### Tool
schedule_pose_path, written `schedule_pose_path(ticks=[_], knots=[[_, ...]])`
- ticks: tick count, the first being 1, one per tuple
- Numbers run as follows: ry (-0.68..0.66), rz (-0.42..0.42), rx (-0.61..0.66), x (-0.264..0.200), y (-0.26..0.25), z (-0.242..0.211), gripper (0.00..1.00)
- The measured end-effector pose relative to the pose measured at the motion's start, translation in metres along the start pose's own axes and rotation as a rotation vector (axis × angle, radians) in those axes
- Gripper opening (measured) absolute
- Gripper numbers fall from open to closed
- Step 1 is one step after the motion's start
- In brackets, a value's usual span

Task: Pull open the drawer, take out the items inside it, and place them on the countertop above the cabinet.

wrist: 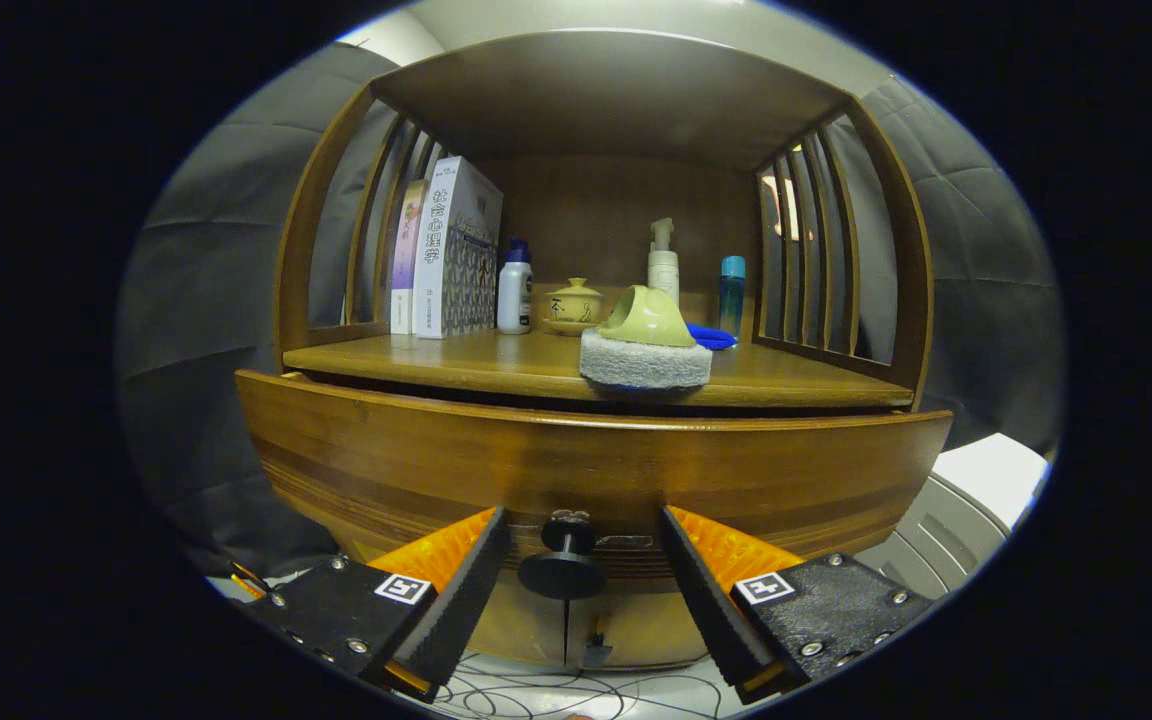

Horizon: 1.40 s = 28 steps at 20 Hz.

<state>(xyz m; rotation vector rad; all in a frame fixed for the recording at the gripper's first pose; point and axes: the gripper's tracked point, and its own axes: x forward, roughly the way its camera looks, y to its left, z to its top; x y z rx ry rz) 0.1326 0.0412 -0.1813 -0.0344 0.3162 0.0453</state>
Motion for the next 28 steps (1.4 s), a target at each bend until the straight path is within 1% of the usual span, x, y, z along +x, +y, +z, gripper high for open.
schedule_pose_path(ticks=[14,19,23,25,26,28], knots=[[0.000,0.018,-0.004,0.025,-0.005,0.003,0.95],[-0.021,0.018,-0.013,0.029,-0.005,0.004,0.95],[-0.032,-0.017,0.048,0.030,-0.005,0.006,0.95],[-0.030,0.002,0.061,0.029,0.000,0.007,0.95],[-0.036,0.022,0.048,0.026,0.003,0.010,0.95],[-0.060,-0.015,-0.004,0.012,-0.011,0.021,0.95]])
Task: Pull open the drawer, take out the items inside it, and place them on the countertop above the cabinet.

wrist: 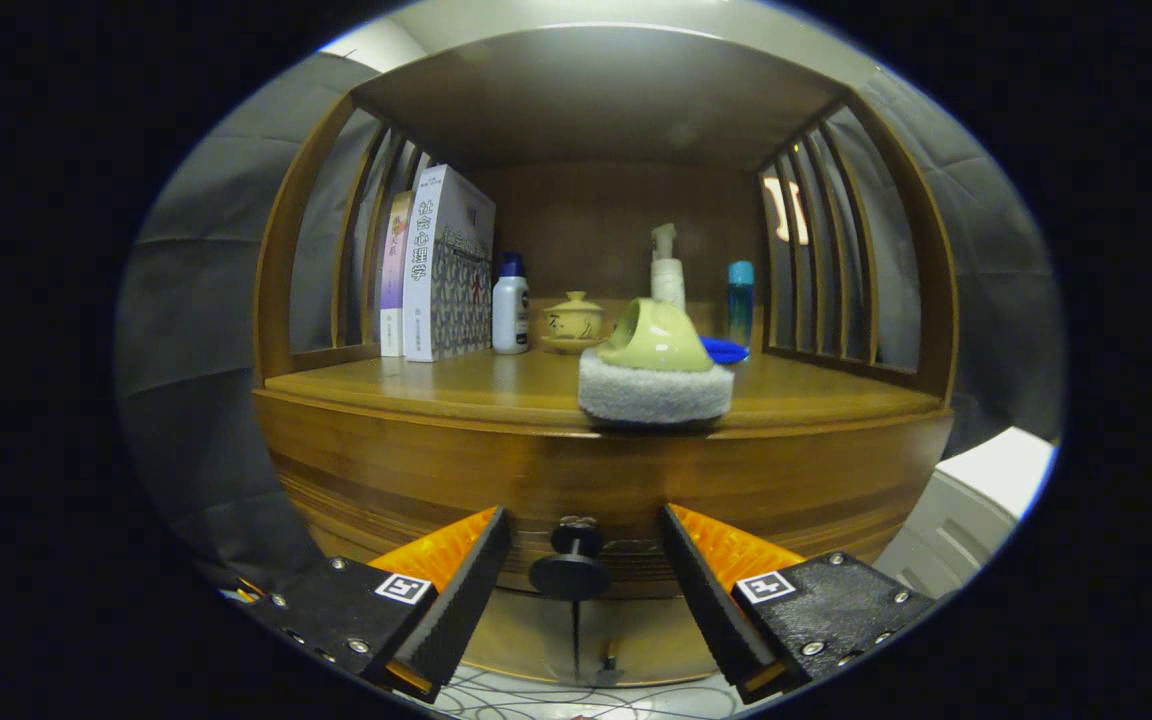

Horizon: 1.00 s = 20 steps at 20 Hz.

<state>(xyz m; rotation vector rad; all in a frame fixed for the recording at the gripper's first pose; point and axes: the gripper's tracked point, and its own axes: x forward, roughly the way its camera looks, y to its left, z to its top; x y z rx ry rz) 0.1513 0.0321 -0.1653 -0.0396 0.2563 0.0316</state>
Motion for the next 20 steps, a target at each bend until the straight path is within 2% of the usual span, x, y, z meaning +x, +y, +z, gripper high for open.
schedule_pose_path(ticks=[4,12,20], knots=[[-0.031,0.011,-0.012,-0.035,0.001,0.020,0.95],[-0.140,0.024,-0.023,-0.142,0.007,0.069,0.95],[-0.203,0.060,0.042,-0.216,0.015,0.067,0.95]])
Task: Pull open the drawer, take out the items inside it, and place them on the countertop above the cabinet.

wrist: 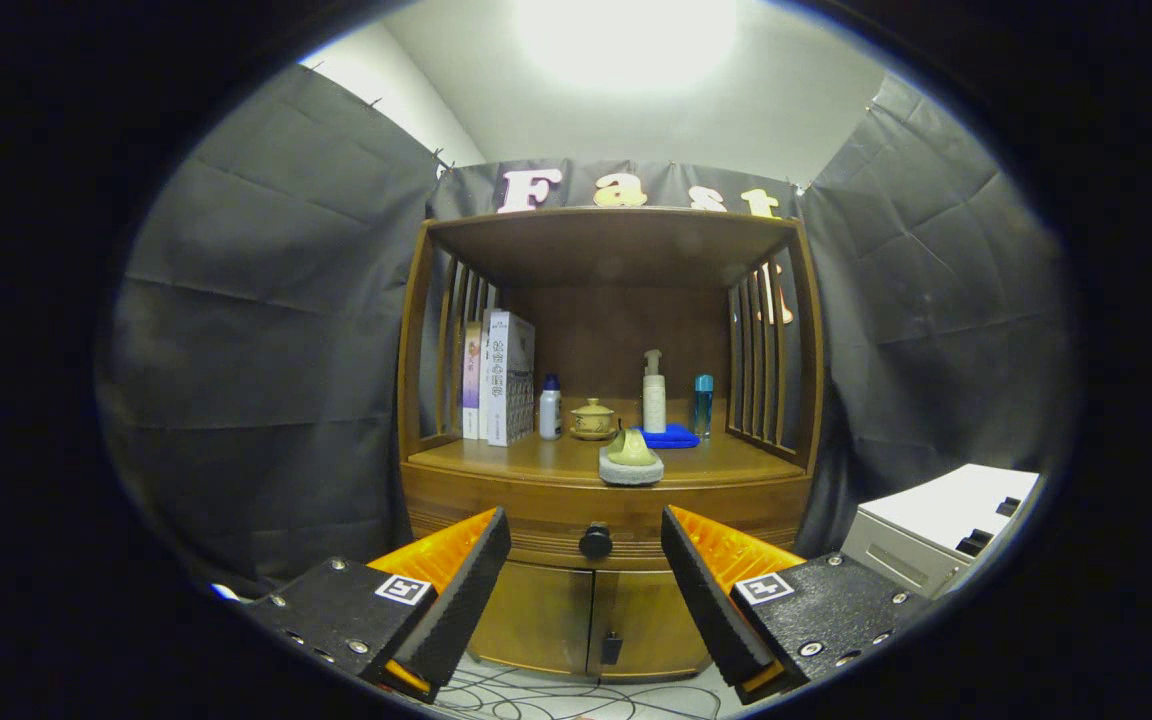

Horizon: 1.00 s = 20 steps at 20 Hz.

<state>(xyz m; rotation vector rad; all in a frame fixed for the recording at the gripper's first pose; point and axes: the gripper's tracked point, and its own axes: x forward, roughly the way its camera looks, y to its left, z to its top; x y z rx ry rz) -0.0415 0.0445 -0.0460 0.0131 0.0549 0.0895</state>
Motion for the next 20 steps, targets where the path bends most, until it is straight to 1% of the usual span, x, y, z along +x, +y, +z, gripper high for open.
schedule_pose_path(ticks=[3,10,15,20], knots=[[-0.003,0.000,-0.021,-0.011,-0.003,-0.008,0.95],[-0.005,0.004,-0.087,-0.018,0.000,-0.015,0.95],[-0.016,0.015,-0.088,-0.019,0.003,-0.015,0.95],[-0.011,-0.008,-0.072,-0.020,-0.005,-0.019,0.95]])
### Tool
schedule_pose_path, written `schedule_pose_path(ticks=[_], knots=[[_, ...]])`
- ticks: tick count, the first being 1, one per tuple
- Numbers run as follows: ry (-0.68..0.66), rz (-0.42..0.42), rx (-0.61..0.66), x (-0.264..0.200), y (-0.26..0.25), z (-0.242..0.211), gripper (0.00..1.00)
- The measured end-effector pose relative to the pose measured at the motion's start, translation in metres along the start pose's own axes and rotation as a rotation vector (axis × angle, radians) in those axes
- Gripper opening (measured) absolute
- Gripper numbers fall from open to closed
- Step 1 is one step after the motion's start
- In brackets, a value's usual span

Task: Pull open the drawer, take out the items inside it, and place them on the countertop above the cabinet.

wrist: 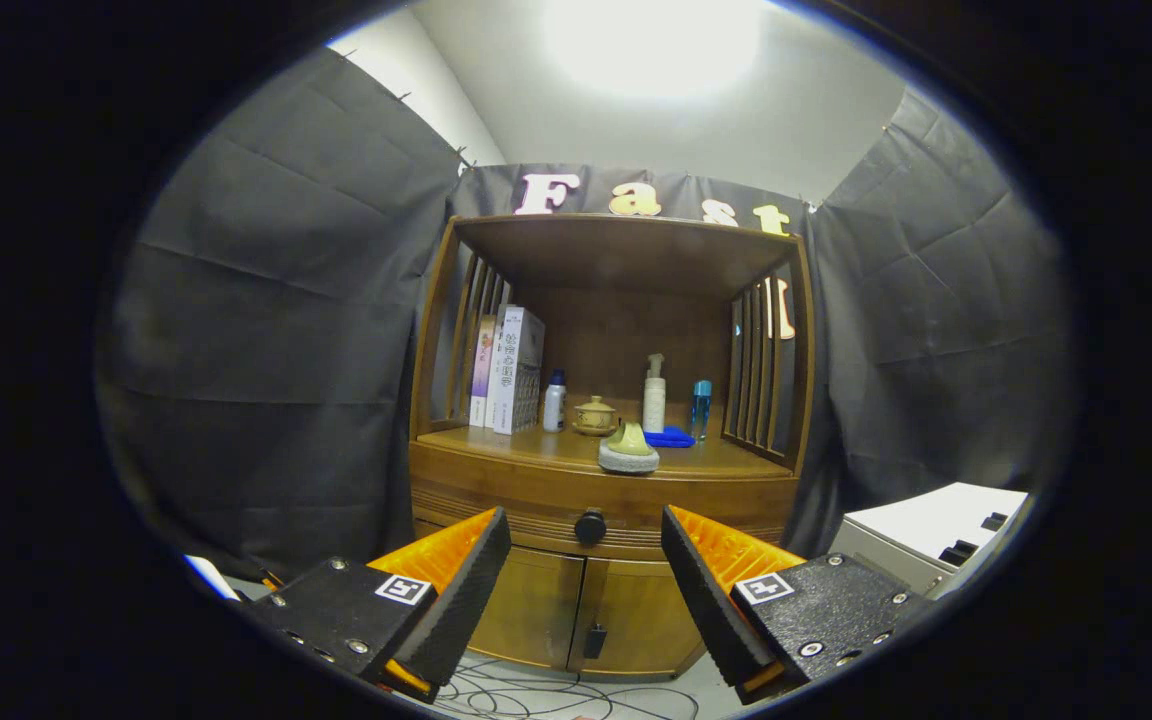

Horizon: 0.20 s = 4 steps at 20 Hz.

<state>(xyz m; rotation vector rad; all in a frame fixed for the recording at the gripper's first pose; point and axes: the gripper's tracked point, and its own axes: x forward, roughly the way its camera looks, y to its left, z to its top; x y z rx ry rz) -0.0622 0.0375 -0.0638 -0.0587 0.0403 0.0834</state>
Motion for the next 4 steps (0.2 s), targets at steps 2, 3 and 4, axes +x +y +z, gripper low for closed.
schedule_pose_path(ticks=[2,3,4], knots=[[-0.002,-0.014,0.000,-0.0011,-0.0056,0.0010,0.95],[-0.002,-0.017,0.001,-0.0009,-0.0062,0.0003,0.95],[0.000,-0.016,0.004,-0.0008,-0.0059,-0.0004,0.95]])
